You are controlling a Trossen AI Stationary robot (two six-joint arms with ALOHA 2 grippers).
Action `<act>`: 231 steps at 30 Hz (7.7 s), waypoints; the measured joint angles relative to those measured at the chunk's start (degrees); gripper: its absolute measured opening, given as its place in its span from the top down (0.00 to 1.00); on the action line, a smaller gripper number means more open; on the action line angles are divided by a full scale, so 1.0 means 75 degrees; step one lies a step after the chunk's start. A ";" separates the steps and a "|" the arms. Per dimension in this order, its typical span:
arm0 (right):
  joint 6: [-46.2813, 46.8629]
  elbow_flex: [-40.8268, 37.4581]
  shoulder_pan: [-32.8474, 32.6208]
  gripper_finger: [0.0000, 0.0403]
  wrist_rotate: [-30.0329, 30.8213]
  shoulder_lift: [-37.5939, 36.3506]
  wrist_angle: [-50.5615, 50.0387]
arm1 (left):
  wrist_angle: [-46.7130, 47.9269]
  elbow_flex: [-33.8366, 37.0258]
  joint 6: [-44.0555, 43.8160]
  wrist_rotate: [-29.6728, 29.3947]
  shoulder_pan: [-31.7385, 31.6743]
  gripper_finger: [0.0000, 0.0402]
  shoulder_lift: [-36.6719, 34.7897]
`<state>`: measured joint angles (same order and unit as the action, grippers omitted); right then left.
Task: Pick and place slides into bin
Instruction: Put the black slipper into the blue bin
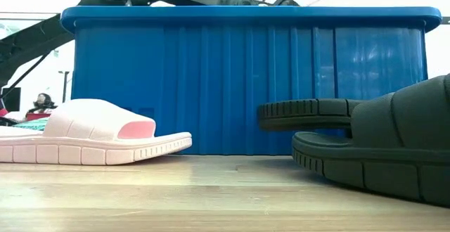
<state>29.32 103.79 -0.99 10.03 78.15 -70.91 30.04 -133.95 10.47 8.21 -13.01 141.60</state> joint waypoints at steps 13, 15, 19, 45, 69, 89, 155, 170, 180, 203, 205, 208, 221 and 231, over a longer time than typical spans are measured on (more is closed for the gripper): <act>-0.0114 0.0000 0.0000 0.98 0.0005 0.0000 0.0026 | 0.1148 0.0334 0.0069 -0.0771 -0.0056 0.32 0.0003; -0.0119 0.0000 0.0000 0.98 0.0005 0.0000 0.0026 | 0.1126 0.0252 0.0256 -0.0772 -0.0059 0.32 -0.0025; -0.0117 0.0000 0.0000 0.98 0.0005 0.0000 0.0029 | 0.0979 0.0036 0.0530 -0.1137 -0.0050 0.32 -0.0237; -0.0201 0.0000 0.0000 0.98 0.0002 -0.0006 0.0073 | -0.0515 -0.0003 0.0059 -0.1157 -0.0124 0.32 0.0330; -0.0318 0.0000 0.0000 0.98 0.0002 -0.0012 0.0125 | 0.2125 0.0245 0.0018 -0.1474 -0.0256 0.32 0.0116; -0.0401 0.0000 0.0000 0.98 -0.0022 -0.0012 0.0125 | 0.1354 0.0172 0.0048 -0.1746 -0.0197 0.32 -0.0099; -0.0377 0.0001 -0.0035 0.98 -0.0027 -0.0023 0.0137 | -0.0329 0.0431 0.1031 -0.1122 0.0121 1.00 -0.0384; -0.0370 0.0001 -0.0035 0.98 -0.0022 -0.0023 0.0186 | -0.0308 0.0467 0.0843 -0.1507 -0.0047 1.00 0.0367; -0.0315 0.0003 -0.0035 0.98 -0.0019 -0.0017 0.0350 | -0.0706 0.0470 0.0855 -0.1886 -0.0155 1.00 0.0496; -0.0309 -0.0020 -0.0038 0.98 0.0002 -0.0015 0.0358 | -0.1756 0.0452 0.0351 -0.2355 -0.0386 1.00 0.0501; -0.0309 -0.0020 -0.0038 0.98 0.0003 -0.0015 0.0358 | -0.1777 0.0452 0.0247 -0.2342 -0.0389 1.00 0.0501; -0.0313 -0.0023 -0.0035 0.98 -0.0002 -0.0015 0.0353 | -0.1776 0.0451 0.0243 -0.2340 -0.0386 1.00 0.0500; -0.0344 -0.0026 -0.0036 0.98 0.0069 -0.0545 0.0286 | -0.1169 0.0146 0.0246 -0.2337 -0.0383 1.00 -0.0058; -0.0314 -0.0142 -0.0917 0.98 0.1007 -0.1080 -0.0218 | 0.0552 0.0298 -0.0439 -0.2183 -0.0313 1.00 -0.1697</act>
<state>26.96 102.73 -7.87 17.58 70.05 -72.55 34.18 -131.72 7.18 -8.17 -15.36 128.87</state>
